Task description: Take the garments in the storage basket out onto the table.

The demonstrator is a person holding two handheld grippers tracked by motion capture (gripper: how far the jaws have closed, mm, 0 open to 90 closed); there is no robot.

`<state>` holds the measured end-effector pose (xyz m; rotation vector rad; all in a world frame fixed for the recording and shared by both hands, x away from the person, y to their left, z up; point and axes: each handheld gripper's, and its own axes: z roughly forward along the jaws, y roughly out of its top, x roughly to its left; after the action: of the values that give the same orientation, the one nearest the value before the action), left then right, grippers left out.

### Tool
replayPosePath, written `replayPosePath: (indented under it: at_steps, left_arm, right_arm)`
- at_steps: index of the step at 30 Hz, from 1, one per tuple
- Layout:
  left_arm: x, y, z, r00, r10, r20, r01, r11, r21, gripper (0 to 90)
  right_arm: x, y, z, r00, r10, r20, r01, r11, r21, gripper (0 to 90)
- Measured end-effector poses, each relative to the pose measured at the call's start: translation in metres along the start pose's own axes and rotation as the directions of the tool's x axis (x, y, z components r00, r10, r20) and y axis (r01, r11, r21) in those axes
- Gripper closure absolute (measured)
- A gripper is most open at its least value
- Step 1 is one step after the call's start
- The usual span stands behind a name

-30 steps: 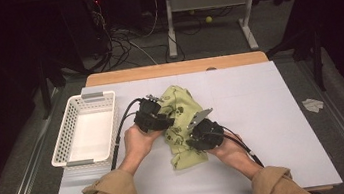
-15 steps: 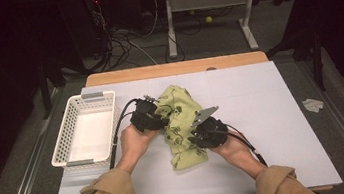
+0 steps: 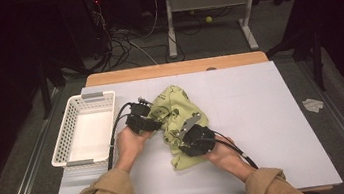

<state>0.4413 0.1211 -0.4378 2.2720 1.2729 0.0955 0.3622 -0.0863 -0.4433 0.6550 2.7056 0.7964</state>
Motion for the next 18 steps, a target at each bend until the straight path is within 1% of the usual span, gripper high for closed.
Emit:
replayPosePath:
  at_steps: [1, 2, 3, 4, 5, 6, 8, 9, 10, 12, 13, 16, 17, 18]
  left_arm:
    - [-0.001, 0.000, 0.000, 1.0000, 0.007, -0.006, -0.007, 1.0000, 0.005, 54.2]
    - [-0.002, -0.001, 0.000, 0.9998, 0.014, -0.014, -0.014, 0.9999, 0.009, 54.2]
    - [-0.002, -0.002, 0.001, 0.9995, 0.023, -0.020, -0.023, 0.9996, 0.014, 54.2]
    - [-0.002, -0.002, 0.001, 0.9995, 0.023, -0.020, -0.023, 0.9996, 0.014, 54.2]
    - [-0.002, -0.003, 0.001, 0.9995, 0.024, -0.018, -0.024, 0.9996, 0.015, 54.2]
    - [-0.002, -0.003, 0.001, 0.9995, 0.024, -0.018, -0.024, 0.9996, 0.015, 54.3]
    - [-0.002, -0.004, 0.002, 0.9996, 0.023, -0.017, -0.023, 0.9996, 0.014, 54.4]
    - [-0.002, -0.004, 0.002, 0.9996, 0.023, -0.017, -0.023, 0.9996, 0.014, 54.5]
    - [-0.002, -0.004, 0.002, 0.9995, 0.026, -0.021, -0.025, 0.9995, 0.018, 54.8]
    - [-0.003, -0.004, 0.003, 0.9993, 0.028, -0.025, -0.027, 0.9994, 0.021, 58.1]
    - [-0.003, -0.004, 0.004, 0.9990, 0.032, -0.033, -0.031, 0.9992, 0.025, 60.2]
    - [-0.004, -0.004, 0.003, 0.9992, 0.032, -0.023, -0.032, 0.9991, 0.029, 68.7]
    - [-0.004, -0.004, 0.002, 0.9993, 0.032, -0.016, -0.032, 0.9990, 0.033, 72.5]
    - [-0.006, -0.004, 0.000, 0.9994, 0.033, -0.010, -0.033, 0.9989, 0.035, 72.5]
  right_arm:
    - [0.000, 0.000, 0.000, 1.0000, 0.000, 0.000, 0.000, 1.000, 0.000, 76.8]
    - [0.000, 0.000, 0.000, 1.0000, -0.007, 0.007, 0.007, 1.000, -0.002, 83.2]
    - [-0.002, 0.000, -0.004, 0.9999, -0.004, 0.016, 0.005, 1.000, -0.020, 85.9]
    - [-0.002, 0.000, -0.004, 0.9999, -0.004, 0.016, 0.005, 1.000, -0.020, 85.9]
    - [-0.005, -0.001, -0.010, 0.9997, -0.001, 0.024, 0.001, 0.999, -0.034, 86.4]
    - [-0.005, -0.001, -0.010, 0.9997, -0.001, 0.024, 0.001, 0.999, -0.034, 86.4]
    - [-0.013, -0.004, -0.023, 0.9989, 0.021, 0.043, -0.018, 0.997, -0.074, 86.4]
    - [-0.013, -0.004, -0.023, 0.9989, 0.021, 0.043, -0.018, 0.997, -0.074, 86.4]
    - [-0.021, -0.008, -0.033, 0.9976, 0.054, 0.043, -0.049, 0.994, -0.101, 86.2]
    - [-0.027, -0.011, -0.040, 0.9960, 0.079, 0.042, -0.074, 0.990, -0.118, 85.6]
    - [-0.030, -0.014, -0.044, 0.9954, 0.085, 0.044, -0.079, 0.989, -0.125, 85.4]
    - [-0.033, -0.018, -0.048, 0.9946, 0.090, 0.051, -0.083, 0.988, -0.127, 84.9]
    - [-0.035, -0.022, -0.050, 0.9938, 0.099, 0.052, -0.092, 0.988, -0.122, 84.9]
    - [-0.035, -0.022, -0.050, 0.9938, 0.099, 0.052, -0.092, 0.988, -0.122, 84.9]
